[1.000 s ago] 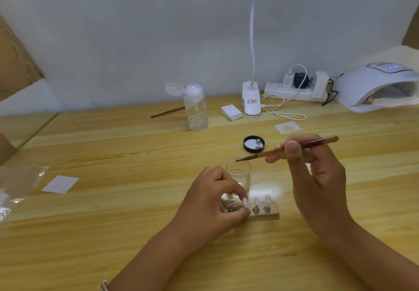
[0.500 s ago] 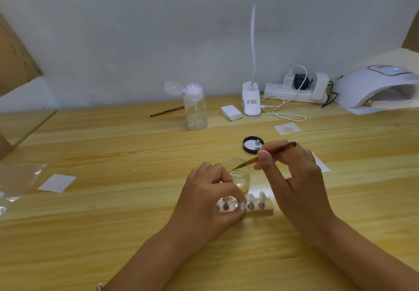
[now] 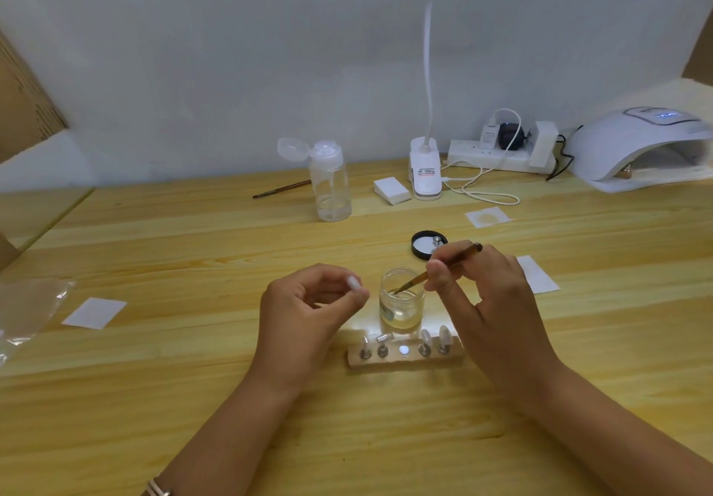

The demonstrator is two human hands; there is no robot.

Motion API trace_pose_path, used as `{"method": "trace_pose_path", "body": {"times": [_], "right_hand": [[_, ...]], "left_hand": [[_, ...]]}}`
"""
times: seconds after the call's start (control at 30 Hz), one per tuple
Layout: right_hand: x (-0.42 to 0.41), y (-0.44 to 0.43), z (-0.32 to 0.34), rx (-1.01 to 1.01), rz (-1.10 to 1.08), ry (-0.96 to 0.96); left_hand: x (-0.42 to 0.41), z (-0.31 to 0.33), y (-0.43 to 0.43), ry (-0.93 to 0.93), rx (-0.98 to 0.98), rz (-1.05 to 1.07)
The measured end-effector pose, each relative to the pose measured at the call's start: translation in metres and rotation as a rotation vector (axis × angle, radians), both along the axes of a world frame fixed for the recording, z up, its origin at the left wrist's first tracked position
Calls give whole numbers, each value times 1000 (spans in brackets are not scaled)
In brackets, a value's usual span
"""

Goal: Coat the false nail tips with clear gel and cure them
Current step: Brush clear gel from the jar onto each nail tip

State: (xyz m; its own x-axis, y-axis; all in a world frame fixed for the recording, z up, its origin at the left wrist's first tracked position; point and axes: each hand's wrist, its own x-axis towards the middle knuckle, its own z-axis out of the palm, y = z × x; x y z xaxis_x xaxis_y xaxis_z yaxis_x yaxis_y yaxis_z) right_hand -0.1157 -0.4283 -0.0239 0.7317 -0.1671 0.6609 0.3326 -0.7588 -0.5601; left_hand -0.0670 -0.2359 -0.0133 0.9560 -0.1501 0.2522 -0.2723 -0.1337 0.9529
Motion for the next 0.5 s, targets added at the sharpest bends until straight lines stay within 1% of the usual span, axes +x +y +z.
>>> {"method": "trace_pose_path", "body": {"times": [0.07, 0.2, 0.37, 0.5], "right_hand": [[0, 0, 0, -6, 4, 8], [-3, -2, 2, 56, 1, -9], [-9, -3, 8, 157, -4, -95], [-13, -4, 11, 189, -5, -127]], "left_hand": [[1, -1, 0, 3, 16, 5], [4, -3, 1, 29, 21, 9], [5, -5, 2, 102, -76, -18], [4, -5, 2, 118, -74, -32]]}}
